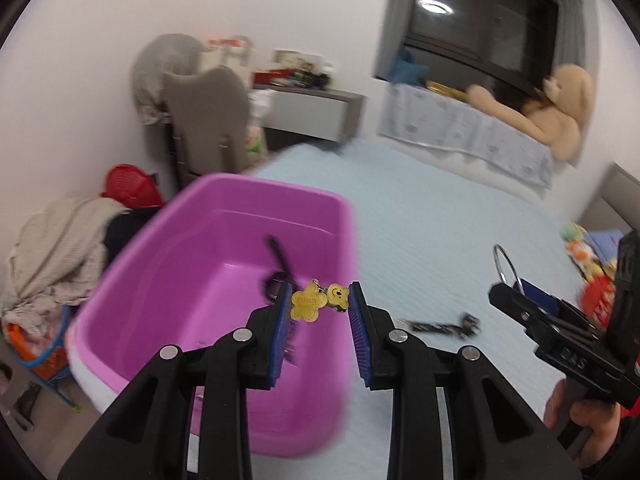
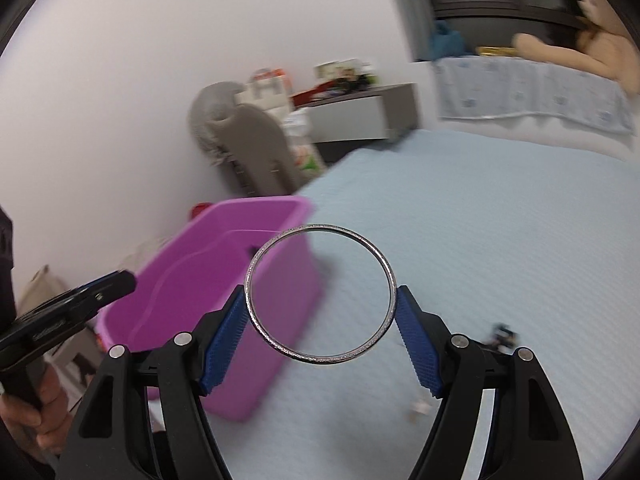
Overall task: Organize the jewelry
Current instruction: 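Carry the hoop in the right tool while the left tool carries the charm over the bin, then open the right tool dropping the hoop while the left tool releases the charm into the bin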
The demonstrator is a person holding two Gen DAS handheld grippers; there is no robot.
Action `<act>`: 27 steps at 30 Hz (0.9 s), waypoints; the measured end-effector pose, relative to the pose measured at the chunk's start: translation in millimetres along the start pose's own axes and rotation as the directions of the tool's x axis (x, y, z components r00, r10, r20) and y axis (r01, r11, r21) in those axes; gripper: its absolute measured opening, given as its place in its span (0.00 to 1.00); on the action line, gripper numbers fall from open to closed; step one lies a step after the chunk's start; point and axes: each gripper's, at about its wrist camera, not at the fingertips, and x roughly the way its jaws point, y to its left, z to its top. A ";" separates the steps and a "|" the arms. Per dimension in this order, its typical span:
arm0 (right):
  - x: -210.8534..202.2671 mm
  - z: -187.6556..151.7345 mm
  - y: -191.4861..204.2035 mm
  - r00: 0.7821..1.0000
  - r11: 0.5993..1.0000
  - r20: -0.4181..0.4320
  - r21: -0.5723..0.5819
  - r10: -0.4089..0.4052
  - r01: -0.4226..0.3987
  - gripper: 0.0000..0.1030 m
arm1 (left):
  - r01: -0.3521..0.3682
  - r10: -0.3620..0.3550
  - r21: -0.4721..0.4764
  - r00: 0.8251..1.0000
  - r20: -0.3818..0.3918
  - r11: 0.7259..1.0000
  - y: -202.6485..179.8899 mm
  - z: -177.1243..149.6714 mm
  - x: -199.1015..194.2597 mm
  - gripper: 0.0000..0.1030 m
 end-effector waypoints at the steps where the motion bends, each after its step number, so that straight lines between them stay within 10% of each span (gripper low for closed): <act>1: 10.4 6.1 14.0 1.000 0.999 -0.012 -0.016 0.027 -0.028 0.69 | -0.019 0.019 -0.012 1.000 -0.001 1.000 12.8 4.1 1.0 0.27; 8: 79.0 30.0 75.0 0.983 0.987 -0.143 -0.091 0.116 -0.129 0.69 | -0.111 0.103 -0.082 0.990 -0.091 0.990 80.5 7.4 34.9 0.27; 22: 177.4 16.7 131.2 0.934 0.962 -0.358 -0.248 0.014 -0.110 0.69 | -0.225 0.194 -0.110 0.952 -0.236 0.968 123.1 -11.9 77.3 0.30; 25: 184.7 15.8 134.2 0.930 0.956 -0.368 -0.279 -0.017 -0.093 0.69 | -0.261 0.230 -0.098 0.940 -0.250 0.960 124.2 -14.1 78.1 0.70; 27: 185.8 15.3 135.2 0.928 0.951 -0.370 -0.297 -0.033 -0.084 0.69 | -0.273 0.246 -0.092 0.941 -0.232 0.958 123.7 -15.9 73.5 0.75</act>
